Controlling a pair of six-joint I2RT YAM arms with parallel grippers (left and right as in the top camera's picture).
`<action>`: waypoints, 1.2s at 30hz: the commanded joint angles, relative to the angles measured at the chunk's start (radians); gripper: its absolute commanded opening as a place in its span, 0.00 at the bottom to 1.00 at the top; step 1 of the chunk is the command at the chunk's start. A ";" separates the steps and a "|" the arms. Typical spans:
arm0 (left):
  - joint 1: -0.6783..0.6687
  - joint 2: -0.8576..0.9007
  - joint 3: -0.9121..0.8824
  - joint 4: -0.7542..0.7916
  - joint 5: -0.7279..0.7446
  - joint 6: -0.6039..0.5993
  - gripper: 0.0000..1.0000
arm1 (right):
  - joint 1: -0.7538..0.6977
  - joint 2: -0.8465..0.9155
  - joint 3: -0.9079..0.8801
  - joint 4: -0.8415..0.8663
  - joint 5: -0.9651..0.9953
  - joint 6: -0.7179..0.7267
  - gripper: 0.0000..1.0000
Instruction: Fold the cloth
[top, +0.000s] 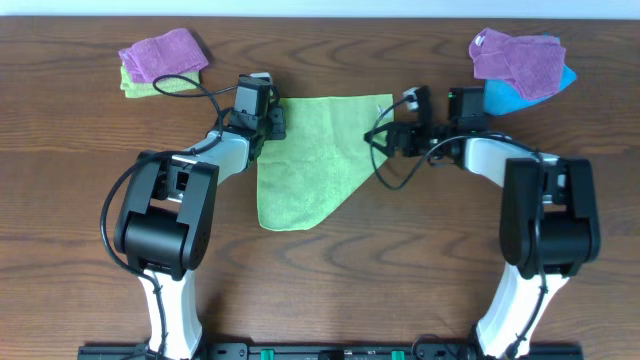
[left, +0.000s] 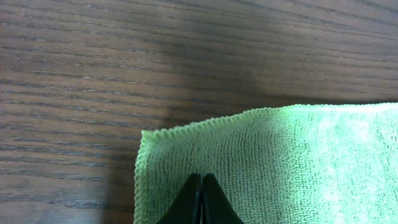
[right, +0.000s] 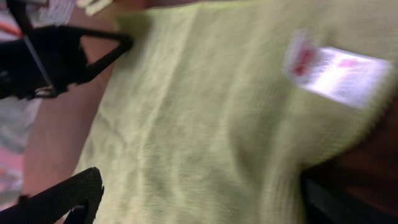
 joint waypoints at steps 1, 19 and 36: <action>0.002 0.026 0.017 -0.003 -0.011 0.017 0.06 | 0.059 0.063 -0.029 -0.072 0.032 0.039 0.99; 0.002 0.026 0.017 -0.003 -0.012 0.017 0.06 | 0.058 -0.095 0.140 -0.344 -0.306 0.100 0.97; 0.002 0.026 0.017 -0.018 -0.035 0.017 0.06 | 0.000 -0.263 0.412 0.024 -0.640 0.474 0.99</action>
